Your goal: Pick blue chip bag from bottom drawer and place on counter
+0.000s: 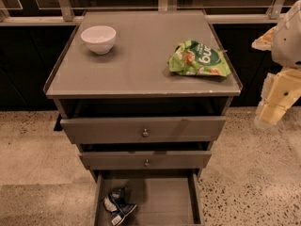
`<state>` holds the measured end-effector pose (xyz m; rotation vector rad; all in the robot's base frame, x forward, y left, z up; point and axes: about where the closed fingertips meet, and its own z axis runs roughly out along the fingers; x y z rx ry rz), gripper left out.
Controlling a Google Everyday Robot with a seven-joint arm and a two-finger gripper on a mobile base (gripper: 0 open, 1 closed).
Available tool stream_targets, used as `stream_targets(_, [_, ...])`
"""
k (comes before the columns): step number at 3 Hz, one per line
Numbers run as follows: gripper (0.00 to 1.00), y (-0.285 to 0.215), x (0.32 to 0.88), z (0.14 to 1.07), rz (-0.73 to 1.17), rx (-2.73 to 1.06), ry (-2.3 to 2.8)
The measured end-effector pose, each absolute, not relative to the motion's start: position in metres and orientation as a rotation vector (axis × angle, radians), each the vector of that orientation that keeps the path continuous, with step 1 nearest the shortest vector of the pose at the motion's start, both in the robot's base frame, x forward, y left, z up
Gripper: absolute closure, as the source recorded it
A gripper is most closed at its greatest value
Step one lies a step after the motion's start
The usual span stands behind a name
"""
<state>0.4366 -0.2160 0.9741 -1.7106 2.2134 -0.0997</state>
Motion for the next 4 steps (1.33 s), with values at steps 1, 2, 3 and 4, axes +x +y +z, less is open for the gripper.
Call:
stream_targets(1, [0.0, -0.209, 0.422, 0.947, -0.031, -1.677, 2.168])
stream_targets(2, [0.0, -0.195, 0.4, 0.883, 0.144, -1.593, 2.126])
stream_targets(3, [0.0, -0.163, 0.406, 0.793, 0.384, -1.506, 2.088])
stream_targets(4, [0.0, -0.162, 0.425, 0.773, 0.392, -1.442, 2.077])
